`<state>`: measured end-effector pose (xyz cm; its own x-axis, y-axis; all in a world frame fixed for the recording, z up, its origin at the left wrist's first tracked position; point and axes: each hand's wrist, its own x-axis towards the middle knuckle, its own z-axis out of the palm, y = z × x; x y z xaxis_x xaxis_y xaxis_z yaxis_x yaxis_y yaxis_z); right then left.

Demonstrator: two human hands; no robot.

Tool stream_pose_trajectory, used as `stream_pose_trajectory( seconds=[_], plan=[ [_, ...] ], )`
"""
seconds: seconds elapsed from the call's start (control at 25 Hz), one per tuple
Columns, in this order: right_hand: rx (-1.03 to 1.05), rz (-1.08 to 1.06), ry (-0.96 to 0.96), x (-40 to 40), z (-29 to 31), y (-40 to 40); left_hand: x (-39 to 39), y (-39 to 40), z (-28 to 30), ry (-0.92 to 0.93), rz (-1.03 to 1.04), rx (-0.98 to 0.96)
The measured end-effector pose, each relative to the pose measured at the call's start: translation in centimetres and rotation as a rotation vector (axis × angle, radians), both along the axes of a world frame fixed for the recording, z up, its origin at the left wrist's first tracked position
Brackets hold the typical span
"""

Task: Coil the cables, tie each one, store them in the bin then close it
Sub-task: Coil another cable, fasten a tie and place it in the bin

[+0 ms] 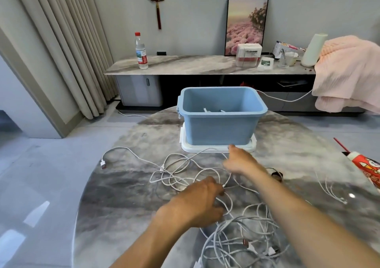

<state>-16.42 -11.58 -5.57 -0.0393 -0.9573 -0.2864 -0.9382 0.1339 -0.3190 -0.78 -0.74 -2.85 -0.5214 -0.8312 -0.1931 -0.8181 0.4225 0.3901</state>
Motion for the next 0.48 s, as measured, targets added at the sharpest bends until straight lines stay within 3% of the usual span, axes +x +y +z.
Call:
stream_pose_trajectory(
  seconds=[0.08,0.16,0.24,0.36,0.48],
  plan=[
    [-0.023,-0.109,0.059,-0.6,-4.3,-0.4,-0.1,-0.2,-0.3,-0.021,-0.033,0.02],
    [-0.157,-0.205,-0.032,-0.7,-5.3,-0.8,-0.2,-0.4,-0.5,-0.023,-0.05,0.026],
    [-0.265,-0.307,-0.369,-0.7,-3.3,-1.5,-0.4,-0.4,-0.7,-0.043,-0.051,0.023],
    [-0.466,-0.382,-1.004,-1.5,5.4,-1.5,-0.5,-0.2,-0.9,-0.063,-0.025,0.018],
    [-0.7,-0.359,-1.265,-3.2,15.9,1.2,-0.4,0.2,-0.7,-0.079,-0.031,0.001]
  ],
)
